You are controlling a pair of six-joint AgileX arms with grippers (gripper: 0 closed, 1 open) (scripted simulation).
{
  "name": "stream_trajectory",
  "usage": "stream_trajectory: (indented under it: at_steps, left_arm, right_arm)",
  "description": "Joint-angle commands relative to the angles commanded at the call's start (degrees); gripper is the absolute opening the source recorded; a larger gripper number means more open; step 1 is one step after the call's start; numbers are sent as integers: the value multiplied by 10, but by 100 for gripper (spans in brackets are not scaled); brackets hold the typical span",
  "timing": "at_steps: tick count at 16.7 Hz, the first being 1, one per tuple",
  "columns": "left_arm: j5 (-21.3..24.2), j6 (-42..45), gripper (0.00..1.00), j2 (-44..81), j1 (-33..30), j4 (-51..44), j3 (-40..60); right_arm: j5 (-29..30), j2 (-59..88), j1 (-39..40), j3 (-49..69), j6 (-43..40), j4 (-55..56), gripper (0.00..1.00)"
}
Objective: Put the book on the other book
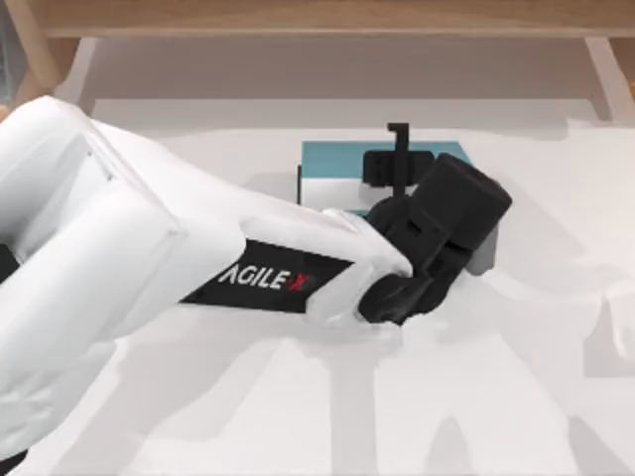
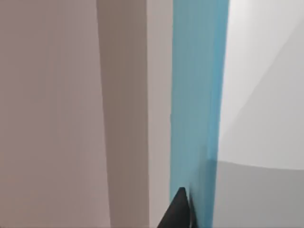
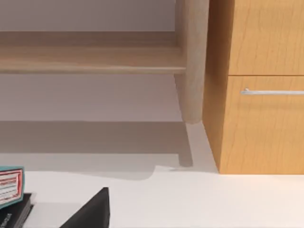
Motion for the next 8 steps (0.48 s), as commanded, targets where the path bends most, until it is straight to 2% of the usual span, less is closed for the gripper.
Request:
stream_trajectory:
  at_steps: [6, 8]
  left_arm:
    - [0, 0, 98, 0, 0, 0, 0]
    - [0, 0, 100, 0, 0, 0, 0]
  right_arm:
    - [0, 0, 0, 0, 0, 0, 100]
    - [0, 0, 0, 0, 0, 0, 100]
